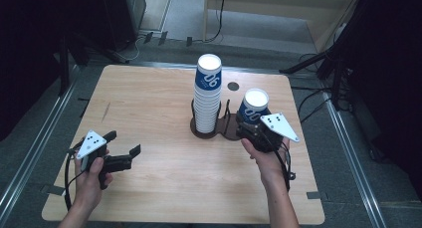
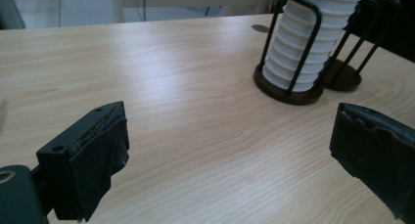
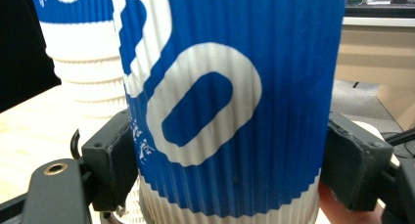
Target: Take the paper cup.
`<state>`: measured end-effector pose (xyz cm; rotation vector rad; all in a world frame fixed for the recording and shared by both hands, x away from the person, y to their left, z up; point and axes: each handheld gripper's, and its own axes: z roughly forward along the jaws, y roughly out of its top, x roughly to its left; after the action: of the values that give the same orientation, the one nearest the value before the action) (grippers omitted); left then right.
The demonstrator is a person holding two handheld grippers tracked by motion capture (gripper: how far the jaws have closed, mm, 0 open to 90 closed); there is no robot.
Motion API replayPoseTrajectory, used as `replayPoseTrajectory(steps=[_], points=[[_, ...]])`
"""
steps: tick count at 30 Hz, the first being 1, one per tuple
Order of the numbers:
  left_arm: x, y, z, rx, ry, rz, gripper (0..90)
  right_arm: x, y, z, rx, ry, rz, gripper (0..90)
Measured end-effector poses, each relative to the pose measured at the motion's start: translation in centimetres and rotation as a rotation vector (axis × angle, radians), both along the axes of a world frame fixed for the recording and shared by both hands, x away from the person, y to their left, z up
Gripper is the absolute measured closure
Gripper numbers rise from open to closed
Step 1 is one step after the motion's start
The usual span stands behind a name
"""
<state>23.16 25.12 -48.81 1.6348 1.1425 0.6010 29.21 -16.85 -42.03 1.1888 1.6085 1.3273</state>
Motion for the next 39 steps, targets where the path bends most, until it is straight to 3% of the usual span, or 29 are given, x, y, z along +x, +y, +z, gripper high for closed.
replayPoseTrajectory(steps=[20, 23, 30, 34, 39], points=[[2.1, -4.0, 2.8, -0.049, -0.044, -0.057, 2.0, -0.6, 0.7, -2.0, -0.032, 0.02, 0.013, 18.6], [2.1, -4.4, 3.0, -0.052, -0.051, -0.067, 2.0, -0.8, 1.1, -2.5, -0.057, 0.022, 0.017, 18.6], [1.9, -5.5, 2.7, -0.038, -0.045, -0.154, 2.0, -1.3, 2.2, -3.7, -0.129, 0.017, 0.033, 18.5], [2.0, -5.9, 2.7, -0.059, -0.025, -0.183, 2.0, -1.6, 2.8, -4.4, -0.188, 0.008, 0.034, 18.5], [1.8, -6.4, 3.0, -0.056, -0.026, -0.199, 2.0, -2.1, 3.4, -5.0, -0.256, -0.017, 0.031, 18.5]])
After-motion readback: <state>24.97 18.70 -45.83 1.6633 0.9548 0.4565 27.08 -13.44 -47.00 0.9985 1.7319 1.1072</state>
